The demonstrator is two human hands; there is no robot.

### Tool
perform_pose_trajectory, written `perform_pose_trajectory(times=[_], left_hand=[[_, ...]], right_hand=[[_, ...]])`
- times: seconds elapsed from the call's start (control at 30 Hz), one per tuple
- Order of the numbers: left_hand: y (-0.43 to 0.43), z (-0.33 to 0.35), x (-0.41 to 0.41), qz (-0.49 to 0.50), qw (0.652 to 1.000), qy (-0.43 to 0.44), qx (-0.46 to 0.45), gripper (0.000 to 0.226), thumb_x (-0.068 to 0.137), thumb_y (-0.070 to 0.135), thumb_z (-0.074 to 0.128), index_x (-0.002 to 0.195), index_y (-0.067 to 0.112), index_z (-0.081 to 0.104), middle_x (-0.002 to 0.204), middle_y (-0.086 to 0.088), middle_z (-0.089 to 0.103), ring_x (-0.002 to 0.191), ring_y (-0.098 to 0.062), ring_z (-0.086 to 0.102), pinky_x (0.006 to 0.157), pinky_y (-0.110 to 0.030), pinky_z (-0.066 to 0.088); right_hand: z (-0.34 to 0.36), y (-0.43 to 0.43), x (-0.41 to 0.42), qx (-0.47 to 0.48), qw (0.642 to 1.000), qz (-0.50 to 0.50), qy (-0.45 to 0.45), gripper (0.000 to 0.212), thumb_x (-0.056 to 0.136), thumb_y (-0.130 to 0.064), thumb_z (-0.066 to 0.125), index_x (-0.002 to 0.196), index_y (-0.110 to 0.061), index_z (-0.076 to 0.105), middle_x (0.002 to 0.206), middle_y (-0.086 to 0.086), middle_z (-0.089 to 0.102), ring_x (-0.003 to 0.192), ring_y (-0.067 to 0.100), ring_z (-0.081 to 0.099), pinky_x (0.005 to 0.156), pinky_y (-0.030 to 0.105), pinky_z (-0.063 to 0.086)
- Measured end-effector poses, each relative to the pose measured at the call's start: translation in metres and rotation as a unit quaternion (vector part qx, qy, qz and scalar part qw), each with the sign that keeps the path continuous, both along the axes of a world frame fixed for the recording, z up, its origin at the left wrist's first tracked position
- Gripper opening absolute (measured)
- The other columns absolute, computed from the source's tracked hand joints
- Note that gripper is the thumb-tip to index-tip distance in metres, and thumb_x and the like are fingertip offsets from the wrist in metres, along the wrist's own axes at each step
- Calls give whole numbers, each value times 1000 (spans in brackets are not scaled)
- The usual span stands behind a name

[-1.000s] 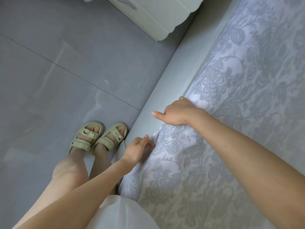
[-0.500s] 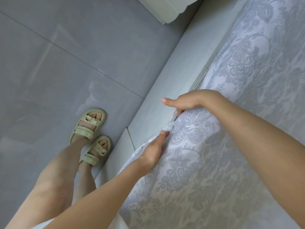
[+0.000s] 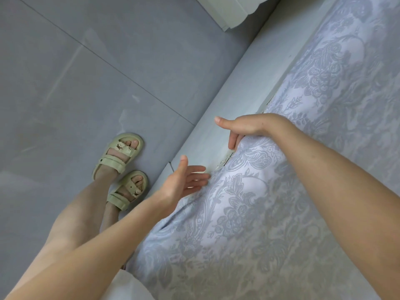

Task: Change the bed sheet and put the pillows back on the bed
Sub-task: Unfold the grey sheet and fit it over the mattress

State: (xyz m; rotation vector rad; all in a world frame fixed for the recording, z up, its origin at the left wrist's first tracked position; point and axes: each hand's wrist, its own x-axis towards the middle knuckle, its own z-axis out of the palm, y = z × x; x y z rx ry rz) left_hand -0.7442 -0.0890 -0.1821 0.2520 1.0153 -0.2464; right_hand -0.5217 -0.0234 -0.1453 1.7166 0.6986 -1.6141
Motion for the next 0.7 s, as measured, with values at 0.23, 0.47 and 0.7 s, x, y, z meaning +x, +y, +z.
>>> perform_pose_trajectory(times=[0.23, 0.47, 0.7], left_hand=[[-24, 16, 12, -53, 998, -36, 15, 54, 97, 56, 17, 106, 26, 62, 116, 6, 65, 108, -4, 58, 98, -21, 39], [-40, 21, 19, -150, 985, -63, -52, 69, 91, 70, 14, 107, 29, 67, 108, 1, 70, 101, -18, 65, 98, -34, 45], [-28, 17, -10, -171, 966, 58, 184, 73, 97, 57, 10, 88, 22, 73, 101, 2, 68, 93, -16, 61, 94, -31, 43]], right_hand=[[37, -14, -20, 162, 966, 200, 1, 74, 88, -72, 12, 101, -27, 69, 105, -6, 68, 110, 19, 58, 94, 34, 37], [41, -37, -29, 109, 925, 365, -12, 85, 90, -67, -3, 124, -25, 62, 137, 7, 53, 134, 19, 39, 111, 37, 13], [27, -38, -64, 52, 934, 349, -49, 84, 91, -68, 0, 130, -20, 57, 141, 8, 49, 137, 23, 35, 113, 37, 13]])
